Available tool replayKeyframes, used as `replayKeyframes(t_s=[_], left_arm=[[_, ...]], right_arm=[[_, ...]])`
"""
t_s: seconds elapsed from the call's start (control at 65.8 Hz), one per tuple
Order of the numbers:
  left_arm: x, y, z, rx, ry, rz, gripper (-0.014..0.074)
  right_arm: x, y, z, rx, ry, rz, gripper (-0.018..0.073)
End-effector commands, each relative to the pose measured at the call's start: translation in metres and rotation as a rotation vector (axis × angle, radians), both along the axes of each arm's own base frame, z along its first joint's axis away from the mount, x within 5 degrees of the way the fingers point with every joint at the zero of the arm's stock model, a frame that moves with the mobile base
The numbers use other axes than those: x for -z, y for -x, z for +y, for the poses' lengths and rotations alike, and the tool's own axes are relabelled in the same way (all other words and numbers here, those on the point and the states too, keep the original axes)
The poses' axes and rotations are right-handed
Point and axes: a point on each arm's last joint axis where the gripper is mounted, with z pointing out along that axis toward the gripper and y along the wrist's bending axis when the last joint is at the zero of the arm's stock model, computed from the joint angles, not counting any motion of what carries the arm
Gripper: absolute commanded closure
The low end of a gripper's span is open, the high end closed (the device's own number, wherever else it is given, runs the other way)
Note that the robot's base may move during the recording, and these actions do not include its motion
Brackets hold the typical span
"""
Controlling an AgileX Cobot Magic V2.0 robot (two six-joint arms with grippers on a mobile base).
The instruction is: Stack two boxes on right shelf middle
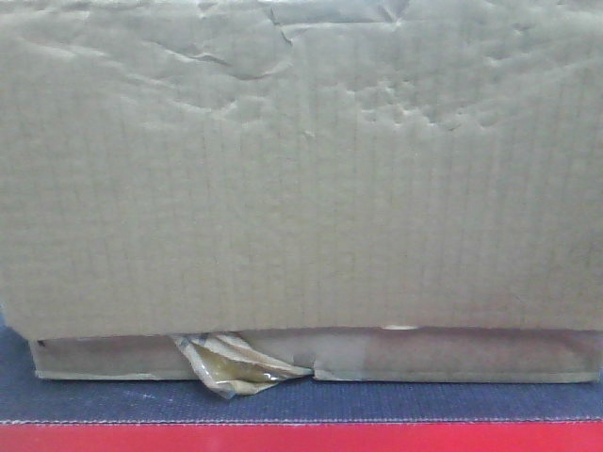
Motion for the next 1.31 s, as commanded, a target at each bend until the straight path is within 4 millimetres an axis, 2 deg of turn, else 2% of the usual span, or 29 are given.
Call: replayKeyframes(t_s=[0.0, 0.182, 0.289, 0.395, 0.516, 0.623, 0.775, 0.957, 1.109, 1.291], left_arm=[[-0.046, 0.016, -0.011, 0.006, 0.061, -0.141, 0.0707], [-0.105, 0.041, -0.036, 0.065, 0.15, -0.305, 0.0707], [-0.135, 0.052, -0.062, 0.086, 0.183, -0.424, 0.0707], [-0.15, 0.058, -0.098, 0.142, 0.217, -0.482, 0.0707], [-0.15, 0.06, -0.142, 0.178, 0.242, -0.49, 0.0707], [-0.139, 0.057, -0.175, 0.177, 0.239, -0.467, 0.0707], [-0.109, 0.049, -0.216, 0.213, 0.238, -0.374, 0.0707], [-0.053, 0.044, -0.255, 0.233, 0.239, -0.191, 0.0707], [-0.02, 0.045, -0.272, 0.229, 0.247, -0.116, 0.0707], [0.013, 0.038, -0.279, 0.199, 0.264, -0.062, 0.0707]], right_arm=[[-0.002, 0.001, 0.0, 0.004, 0.006, -0.022, 0.0722], [-0.002, 0.001, 0.0, 0.004, 0.006, -0.022, 0.0722], [-0.002, 0.001, 0.0, 0.004, 0.006, -0.022, 0.0722], [-0.002, 0.001, 0.0, 0.004, 0.006, -0.022, 0.0722], [-0.002, 0.001, 0.0, 0.004, 0.006, -0.022, 0.0722], [-0.002, 0.001, 0.0, 0.004, 0.006, -0.022, 0.0722], [-0.002, 0.001, 0.0, 0.004, 0.006, -0.022, 0.0722], [-0.002, 0.001, 0.0, 0.004, 0.006, -0.022, 0.0722], [-0.002, 0.001, 0.0, 0.004, 0.006, -0.022, 0.0722], [-0.002, 0.001, 0.0, 0.004, 0.006, -0.022, 0.0722]])
